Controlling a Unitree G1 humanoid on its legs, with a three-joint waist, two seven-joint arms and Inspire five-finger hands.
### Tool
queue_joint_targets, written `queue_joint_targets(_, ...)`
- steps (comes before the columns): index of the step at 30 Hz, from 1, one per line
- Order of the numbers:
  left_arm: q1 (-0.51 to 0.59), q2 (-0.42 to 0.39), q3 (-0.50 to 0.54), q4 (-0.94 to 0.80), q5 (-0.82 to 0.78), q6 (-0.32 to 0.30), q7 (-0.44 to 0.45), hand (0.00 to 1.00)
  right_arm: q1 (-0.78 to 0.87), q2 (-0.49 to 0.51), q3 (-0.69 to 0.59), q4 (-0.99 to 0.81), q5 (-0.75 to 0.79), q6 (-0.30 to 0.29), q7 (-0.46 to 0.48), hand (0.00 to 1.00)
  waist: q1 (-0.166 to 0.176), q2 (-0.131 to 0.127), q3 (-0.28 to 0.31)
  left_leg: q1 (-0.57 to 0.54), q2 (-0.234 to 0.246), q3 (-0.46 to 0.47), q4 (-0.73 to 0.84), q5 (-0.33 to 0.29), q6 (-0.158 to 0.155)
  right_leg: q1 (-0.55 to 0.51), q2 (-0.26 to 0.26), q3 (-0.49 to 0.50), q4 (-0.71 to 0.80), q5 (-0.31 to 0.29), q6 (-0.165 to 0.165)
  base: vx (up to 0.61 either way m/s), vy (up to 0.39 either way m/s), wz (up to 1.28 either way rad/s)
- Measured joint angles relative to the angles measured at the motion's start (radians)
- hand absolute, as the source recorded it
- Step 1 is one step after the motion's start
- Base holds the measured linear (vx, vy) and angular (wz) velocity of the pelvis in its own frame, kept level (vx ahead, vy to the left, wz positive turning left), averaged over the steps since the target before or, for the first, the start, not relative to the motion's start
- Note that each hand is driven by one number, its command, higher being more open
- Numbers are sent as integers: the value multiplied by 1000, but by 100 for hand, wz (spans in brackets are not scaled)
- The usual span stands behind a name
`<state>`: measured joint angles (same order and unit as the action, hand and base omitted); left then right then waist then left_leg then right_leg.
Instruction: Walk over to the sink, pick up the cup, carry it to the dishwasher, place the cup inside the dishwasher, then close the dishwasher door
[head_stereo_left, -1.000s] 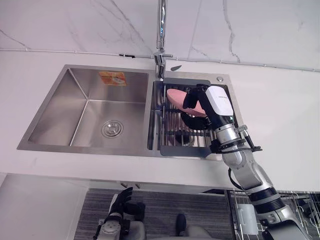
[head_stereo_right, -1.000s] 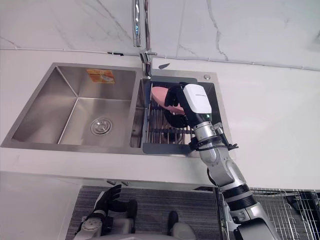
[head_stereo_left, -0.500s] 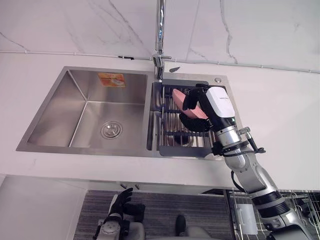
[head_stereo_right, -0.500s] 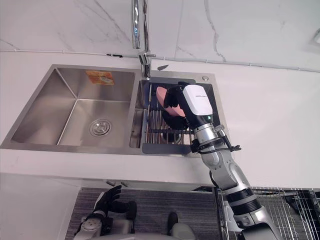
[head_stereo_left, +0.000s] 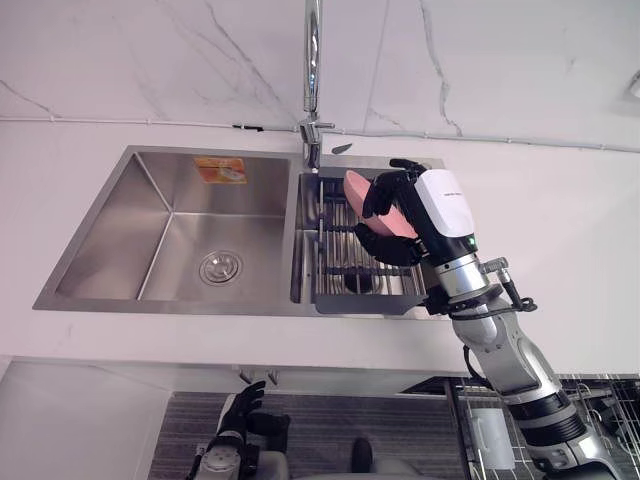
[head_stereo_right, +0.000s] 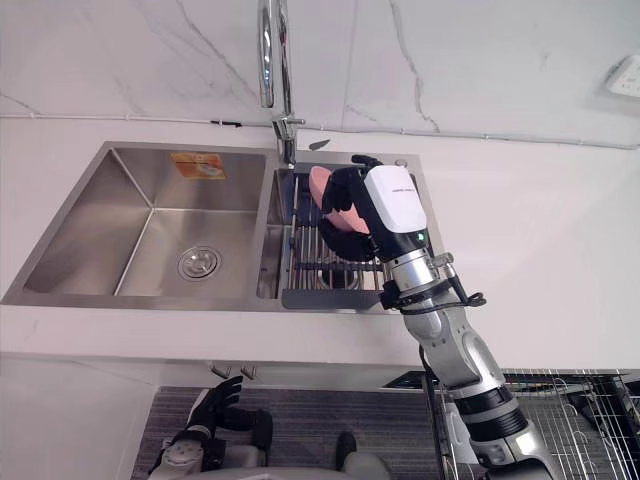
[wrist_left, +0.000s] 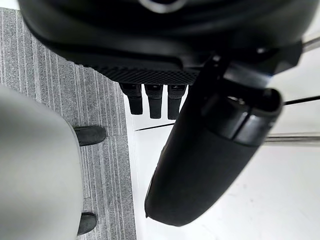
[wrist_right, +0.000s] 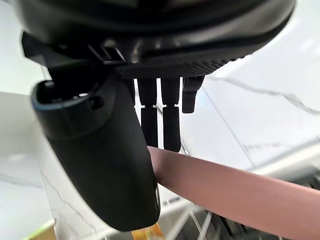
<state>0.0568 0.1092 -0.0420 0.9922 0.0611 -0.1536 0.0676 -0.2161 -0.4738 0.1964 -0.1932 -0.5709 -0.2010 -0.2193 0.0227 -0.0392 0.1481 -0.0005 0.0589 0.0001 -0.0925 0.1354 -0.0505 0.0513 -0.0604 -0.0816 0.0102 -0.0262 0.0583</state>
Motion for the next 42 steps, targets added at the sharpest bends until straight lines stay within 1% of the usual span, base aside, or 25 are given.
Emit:
queue_joint_targets(8, 0, -1, 0, 7, 17, 4, 0, 90, 4, 0, -17, -71, 0, -21, 0, 30, -10, 0, -6, 19, 3, 11, 0, -1, 0, 15, 2, 8, -6, 2, -2, -22, -5, -3)
queue_joint_targets(11, 0, -2, 0, 20, 17, 5, 0, 90, 39, 0, -19, -102, 0, -24, 0, 30, -11, 0, -19, 22, 3, 15, 0, -1, 0, 16, 2, 12, -8, 4, -2, -27, -7, -5)
queue_joint_targets(18, 0, -2, -3, 28, 17, 5, -1, 90, 85, -5, -38, -153, 1, -40, -2, 30, -16, -1, -24, 36, 10, 18, 0, 0, -3, 31, 8, 17, -8, 8, -6, -37, -13, -2)
queue_joint_targets(20, 0, -2, -6, 28, 19, 5, -1, 90, 97, -9, -45, -180, 1, -41, -6, 30, -16, 0, -28, 17, 12, 9, 6, -9, -6, 20, 11, 13, -7, 7, -5, -44, -13, 13)
queue_joint_targets(22, -17, -2, -6, 30, 18, 7, -1, 90, 102, -15, -53, -215, 14, -54, -12, 30, -15, 0, -24, -39, 15, 1, 54, -19, -9, -15, 13, 9, 1, 11, -4, -50, -16, 9)
queue_joint_targets(23, -26, -2, -7, 34, 18, 9, -1, 90, 102, -22, -53, -221, 23, -58, -13, 30, -13, 0, -19, -62, 15, -7, 95, -28, -13, -27, 14, 10, 13, 16, -12, -51, -12, 1)
queue_joint_targets(24, -31, -2, -8, 37, 18, 9, -1, 90, 102, -29, -53, -219, 23, -58, -13, 30, -13, 0, -15, -71, 15, -11, 130, -48, -13, -30, 13, 12, 22, 16, -12, -62, 0, -6)
queue_joint_targets(27, -33, -6, -10, 28, 18, 6, 1, 90, 93, -58, -53, -220, 28, -65, -13, 30, -13, 10, -8, -126, 10, -24, 287, -145, -20, -43, 20, 55, 43, 2, -7, -41, 42, -33)
queue_joint_targets(29, -32, -8, -11, 29, 20, 4, 1, 90, 94, -59, -53, -225, 28, -69, -13, 30, -26, 7, -6, -140, 6, -15, 309, -164, -17, -68, 18, 97, 47, -3, -5, -37, 91, -57)
queue_joint_targets(31, -33, -6, -10, 28, 18, 5, 0, 90, 94, -60, -54, -232, 27, -68, -14, 30, -43, 3, 4, -148, -10, -12, 316, -173, -3, -100, 10, 136, 64, -2, 3, -22, 87, -54)
queue_joint_targets(32, -34, -6, -10, 28, 18, 5, 0, 90, 97, -59, -54, -232, 25, -67, -14, 30, -44, 3, 5, -152, -12, -3, 326, -179, 2, -111, 9, 154, 68, 1, 7, -16, 92, -74)
queue_joint_targets(33, -36, -7, -10, 24, 18, 4, 0, 90, 102, -58, -54, -230, 15, -60, -13, 30, -40, 4, 11, -157, -11, 30, 351, -199, 10, -129, 11, 192, 81, 15, 16, -17, 127, -92)
queue_joint_targets(34, -39, -6, -7, 22, 12, 16, -15, 90, 102, -55, -52, -227, -5, -52, -13, 30, -41, 6, 18, -163, -8, 58, 387, -225, 16, -137, 17, 230, 87, 24, 27, -19, 130, -92)
queue_joint_targets(36, -41, -4, -4, 16, -11, 49, -38, 90, 98, -47, -48, -225, -17, -39, -13, 30, -42, 7, 28, -170, -1, 103, 427, -253, 23, -161, 27, 275, 107, 32, 37, -53, 149, -88)
queue_joint_targets(37, -42, 2, -1, 2, -29, 66, -40, 90, 77, -39, -27, -211, -24, -29, -13, 30, -42, 6, 37, -170, 3, 129, 450, -268, 29, -178, 29, 285, 118, 26, 24, -64, 119, -90)
queue_joint_targets(38, -45, 5, 3, 0, -35, 73, -39, 90, 65, -37, -15, -204, -31, -26, -13, 30, -42, 7, 43, -167, 8, 144, 454, -271, 31, -182, 28, 282, 116, 17, -7, -125, 115, -89)
queue_joint_targets(39, -49, -1, 15, 3, -39, 75, -29, 90, 62, -35, -6, -201, -46, -24, -13, 30, -39, 13, 54, -153, 15, 157, 431, -271, 31, -181, 15, 217, 98, 3, -107, -139, 100, -100)
queue_joint_targets(40, -53, -11, 37, 6, -58, 75, -19, 90, 57, -36, 9, -198, -52, -21, -12, 30, -24, 16, 68, -129, 38, 186, 399, -259, 49, -190, 1, 145, 140, -10, -111, -172, 99, -105)
queue_joint_targets(41, -56, -12, 49, 8, -71, 78, -16, 90, 55, -35, 16, -195, -56, -21, -10, 30, -13, 16, 72, -121, 49, 208, 398, -254, 52, -213, -10, 105, 222, -19, -98, -129, 27, -97)
queue_joint_targets(42, -57, -11, 64, 18, -84, 85, -8, 90, 55, -35, 28, -189, -62, -23, -5, 30, -11, 13, 70, -108, 55, 233, 399, -252, 57, -228, -34, 49, 356, -42, -93, -108, -30, -61)
